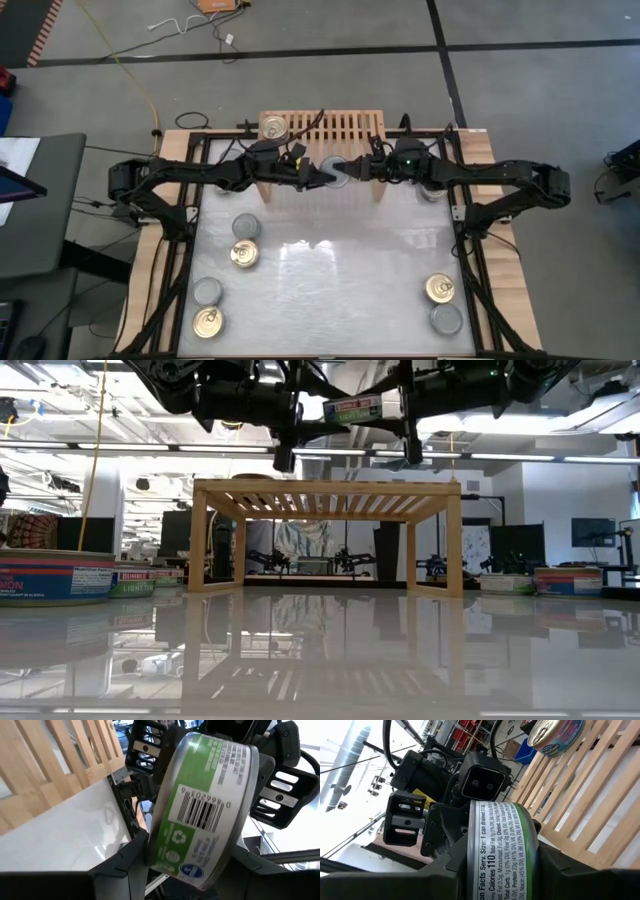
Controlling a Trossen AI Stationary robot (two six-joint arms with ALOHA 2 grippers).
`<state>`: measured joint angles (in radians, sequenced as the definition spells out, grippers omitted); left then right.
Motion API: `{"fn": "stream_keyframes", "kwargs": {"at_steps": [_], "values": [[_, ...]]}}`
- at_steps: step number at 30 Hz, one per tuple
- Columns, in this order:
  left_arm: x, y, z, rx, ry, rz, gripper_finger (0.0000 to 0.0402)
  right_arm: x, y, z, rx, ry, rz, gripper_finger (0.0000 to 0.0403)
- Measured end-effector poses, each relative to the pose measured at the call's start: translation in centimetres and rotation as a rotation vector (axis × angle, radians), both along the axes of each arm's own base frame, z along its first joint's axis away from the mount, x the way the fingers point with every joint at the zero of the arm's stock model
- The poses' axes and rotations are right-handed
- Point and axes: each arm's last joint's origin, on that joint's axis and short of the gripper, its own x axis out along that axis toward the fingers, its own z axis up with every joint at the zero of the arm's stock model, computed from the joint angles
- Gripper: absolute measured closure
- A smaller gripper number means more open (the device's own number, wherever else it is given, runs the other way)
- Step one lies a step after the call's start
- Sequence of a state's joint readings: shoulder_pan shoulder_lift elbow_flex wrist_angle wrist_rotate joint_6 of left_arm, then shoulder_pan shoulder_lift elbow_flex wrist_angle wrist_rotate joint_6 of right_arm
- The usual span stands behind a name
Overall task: Stack canned seafood by type on shelf
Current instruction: Put the green tuna can on the shelf
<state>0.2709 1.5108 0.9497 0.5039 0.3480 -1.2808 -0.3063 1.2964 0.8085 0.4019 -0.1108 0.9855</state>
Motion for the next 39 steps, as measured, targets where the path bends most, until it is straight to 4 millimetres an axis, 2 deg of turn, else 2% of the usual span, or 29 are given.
{"fn": "stream_keyframes", "kwargs": {"at_steps": [8, 19, 24, 39], "values": [[0.0, -0.2, -0.3, -0.02, 0.026, -0.044, 0.0229, -0.8, -1.8, 0.1, -0.008, 0.012, -0.099, 0.0237], [-0.1, 0.0, -0.4, -0.011, 0.038, -0.018, 0.0229, -2.8, -4.5, 0.0, 0.028, 0.064, -0.166, 0.0237], [-0.1, -0.1, -0.4, -0.011, 0.037, -0.021, 0.0228, -3.6, -5.6, -0.7, 0.071, 0.127, -0.188, 0.0237], [-0.1, -0.1, -0.4, -0.007, 0.035, -0.032, 0.0228, -5.3, -8.0, -1.1, 0.036, 0.178, -0.206, 0.0237]]}}
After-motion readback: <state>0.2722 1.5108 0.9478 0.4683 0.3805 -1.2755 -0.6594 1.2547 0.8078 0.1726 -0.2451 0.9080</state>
